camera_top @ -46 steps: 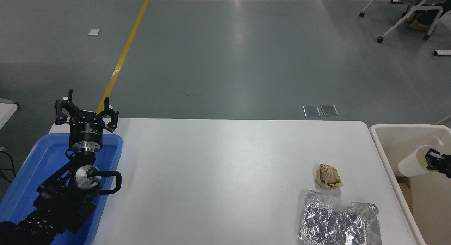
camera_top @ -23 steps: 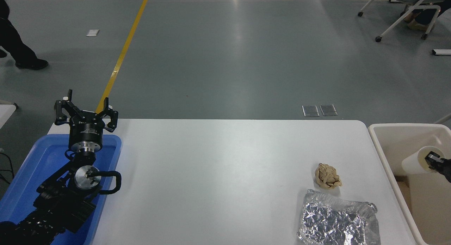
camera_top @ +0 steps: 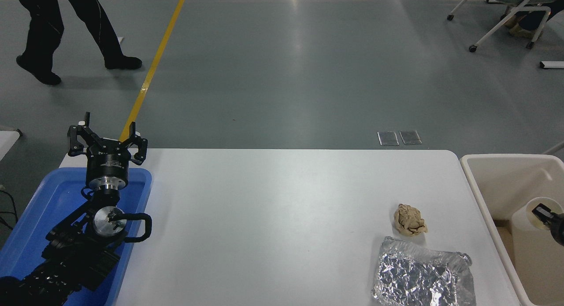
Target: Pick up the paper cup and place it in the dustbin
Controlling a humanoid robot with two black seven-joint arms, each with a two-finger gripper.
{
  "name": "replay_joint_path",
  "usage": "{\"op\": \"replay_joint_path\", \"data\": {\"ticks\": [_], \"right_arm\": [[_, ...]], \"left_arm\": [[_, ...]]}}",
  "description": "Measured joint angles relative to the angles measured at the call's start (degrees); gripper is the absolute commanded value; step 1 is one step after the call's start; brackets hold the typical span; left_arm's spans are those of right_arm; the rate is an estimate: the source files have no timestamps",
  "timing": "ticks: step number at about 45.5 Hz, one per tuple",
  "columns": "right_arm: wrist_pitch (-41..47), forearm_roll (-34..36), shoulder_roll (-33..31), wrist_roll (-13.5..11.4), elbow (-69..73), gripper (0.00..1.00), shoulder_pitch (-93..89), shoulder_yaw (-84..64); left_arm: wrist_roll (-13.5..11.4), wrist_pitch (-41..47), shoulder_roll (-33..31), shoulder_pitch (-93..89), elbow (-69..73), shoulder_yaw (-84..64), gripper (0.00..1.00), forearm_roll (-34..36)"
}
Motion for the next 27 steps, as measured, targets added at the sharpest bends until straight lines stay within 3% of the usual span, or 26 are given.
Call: {"op": "replay_joint_path", "data": {"ticks": [3, 4, 7, 8, 27], "right_arm": [[-0.5, 0.7, 0.3, -0.5, 0.0, 0.01, -0.3, 0.0], [-0.6, 0.9, 0.3, -0.6, 0.0, 0.31, -0.3, 0.0], [-1.2, 1.3, 0.5, -0.9, 0.0, 0.96, -0.5, 0.0], [-1.4, 1.4, 0.6, -0.9, 0.0, 1.0, -0.6, 0.0], [-5.1, 2.6, 1.0, -1.4, 0.6, 1.0, -1.0, 0.1]], "left_arm": [[0.0, 0.0, 0.0, 0.0, 0.0, 0.0, 0.99, 0.0], [0.0, 0.0, 0.0, 0.0, 0.0, 0.0, 0.99, 0.0], [0.0, 0.0, 0.0, 0.0, 0.0, 0.0, 0.99, 0.0], [0.0, 0.0, 0.0, 0.0, 0.0, 0.0, 0.99, 0.0], [0.0, 0.0, 0.0, 0.0, 0.0, 0.0, 0.99, 0.0]]}}
